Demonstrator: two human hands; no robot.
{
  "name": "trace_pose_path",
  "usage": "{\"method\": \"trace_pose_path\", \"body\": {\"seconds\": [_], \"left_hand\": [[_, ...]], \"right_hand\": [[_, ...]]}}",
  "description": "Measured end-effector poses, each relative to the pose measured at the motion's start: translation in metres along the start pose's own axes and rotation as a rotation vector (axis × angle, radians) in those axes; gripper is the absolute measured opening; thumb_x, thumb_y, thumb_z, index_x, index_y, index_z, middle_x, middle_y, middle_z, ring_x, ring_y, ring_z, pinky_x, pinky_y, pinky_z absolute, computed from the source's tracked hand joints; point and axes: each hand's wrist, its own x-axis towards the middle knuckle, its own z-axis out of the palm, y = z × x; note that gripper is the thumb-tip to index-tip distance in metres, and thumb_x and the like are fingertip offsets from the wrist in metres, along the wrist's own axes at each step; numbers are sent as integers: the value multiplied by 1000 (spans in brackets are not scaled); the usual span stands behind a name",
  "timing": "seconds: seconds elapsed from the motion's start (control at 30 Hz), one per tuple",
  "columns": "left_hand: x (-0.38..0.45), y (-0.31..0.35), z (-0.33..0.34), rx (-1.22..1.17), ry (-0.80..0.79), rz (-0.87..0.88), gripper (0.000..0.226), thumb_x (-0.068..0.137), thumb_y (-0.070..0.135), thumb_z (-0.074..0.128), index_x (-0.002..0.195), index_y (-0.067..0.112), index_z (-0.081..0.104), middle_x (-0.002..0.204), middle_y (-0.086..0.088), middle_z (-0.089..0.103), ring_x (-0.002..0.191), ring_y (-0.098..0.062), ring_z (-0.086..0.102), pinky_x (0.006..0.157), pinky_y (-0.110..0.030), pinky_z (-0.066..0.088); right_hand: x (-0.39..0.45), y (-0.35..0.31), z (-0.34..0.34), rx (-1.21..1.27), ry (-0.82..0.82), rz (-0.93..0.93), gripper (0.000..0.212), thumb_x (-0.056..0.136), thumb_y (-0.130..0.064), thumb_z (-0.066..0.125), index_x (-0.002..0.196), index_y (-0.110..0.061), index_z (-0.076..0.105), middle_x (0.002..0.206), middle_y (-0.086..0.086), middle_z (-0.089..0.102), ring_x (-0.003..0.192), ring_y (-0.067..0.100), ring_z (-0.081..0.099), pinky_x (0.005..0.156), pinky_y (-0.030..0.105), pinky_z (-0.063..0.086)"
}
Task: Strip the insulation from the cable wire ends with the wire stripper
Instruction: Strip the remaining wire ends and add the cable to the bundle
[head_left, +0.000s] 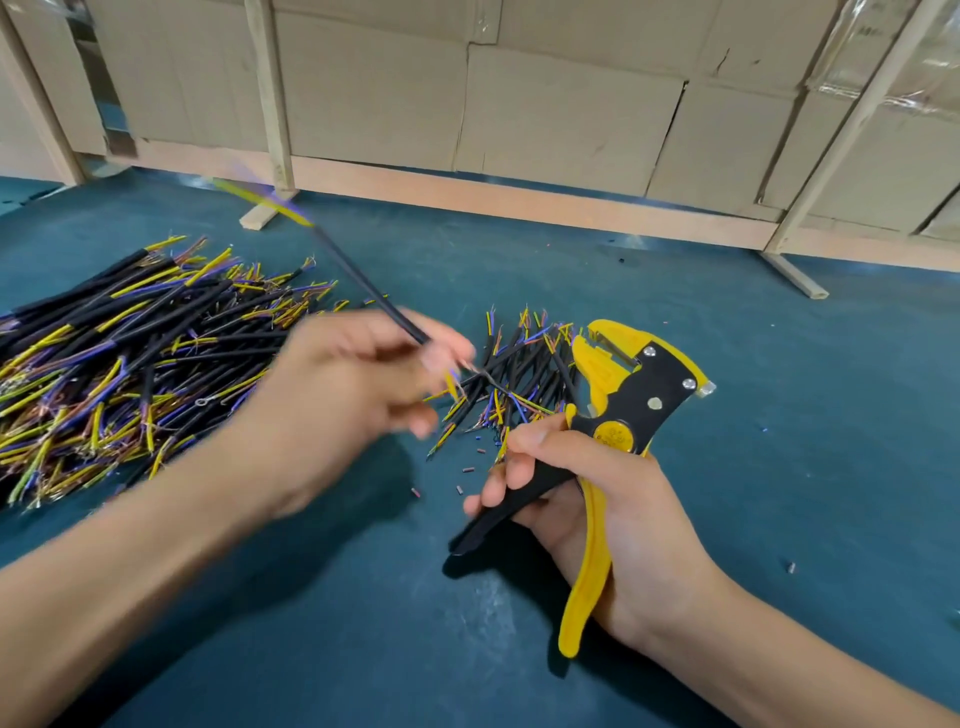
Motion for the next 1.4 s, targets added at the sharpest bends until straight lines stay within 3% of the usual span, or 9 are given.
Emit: {"method": "trace_pose_path", "body": {"seconds": [0.13,0.33,0.43,0.6,0.7,0.9,1.07,1.2,1.4], "left_hand": [[14,19,-40,-111,205,95,14,84,12,64,90,8,75,76,-3,64,72,-15,52,55,-28,39],[5,7,-14,-30,80,133,19,81,16,72,98,14,79,77,-9,64,70,-22,50,53,-26,40],[-2,-1,3,53,12,111,20,82,18,75,101,14,77,73,-1,66,59,-23,47,53,-23,43],[-13,-6,22,182,-59,109,22,82,22,67,101,14,75,89,6,74,51,-17,51,55,-22,46],[-14,-5,24,236,-48,127,16,82,24,67,94,19,76,98,10,75,50,-16,52,57,-22,48],[-10,-5,16,352,-110,126,23,82,26,66,102,16,75,76,18,71,52,-9,53,59,-18,47],[-6,-9,7,492,-128,163,13,86,27,71,97,23,74,83,3,72,63,-15,61,60,-32,53],[-7,-7,1,464,-158,231,14,88,21,70,102,20,69,87,-2,70,79,-20,64,65,-34,53],[-6,-1,-1,911,-208,446,10,98,22,63,103,19,71,89,15,61,77,-9,59,68,-24,48]], "right_hand": [[0,-1,-1,-10,-11,-15,16,84,-14,74,78,-1,65,68,16,53,61,36,60,72,52,57],[1,2,-1,-23,-33,-3,48,71,-31,90,96,6,71,66,15,53,60,36,60,68,51,56],[2,0,-1,-27,-50,-4,57,69,-29,91,101,10,65,68,14,53,60,35,59,69,51,55],[2,0,1,-19,-37,-28,20,79,-16,81,91,-5,71,82,19,61,59,35,61,67,53,55],[4,0,1,-27,16,-46,12,80,-9,78,87,-5,70,75,23,60,58,37,62,67,54,55],[4,-2,0,-79,-15,16,10,86,-12,72,91,-3,72,71,23,61,64,37,63,73,56,56],[4,-3,1,-68,8,62,22,85,-11,72,100,6,73,80,25,64,67,35,65,74,53,57],[3,-4,1,-70,5,67,19,90,-9,71,101,5,74,93,24,68,68,34,67,72,52,58],[3,-5,3,-86,44,74,17,88,-9,72,99,4,76,94,26,68,71,36,69,73,52,58]]}}
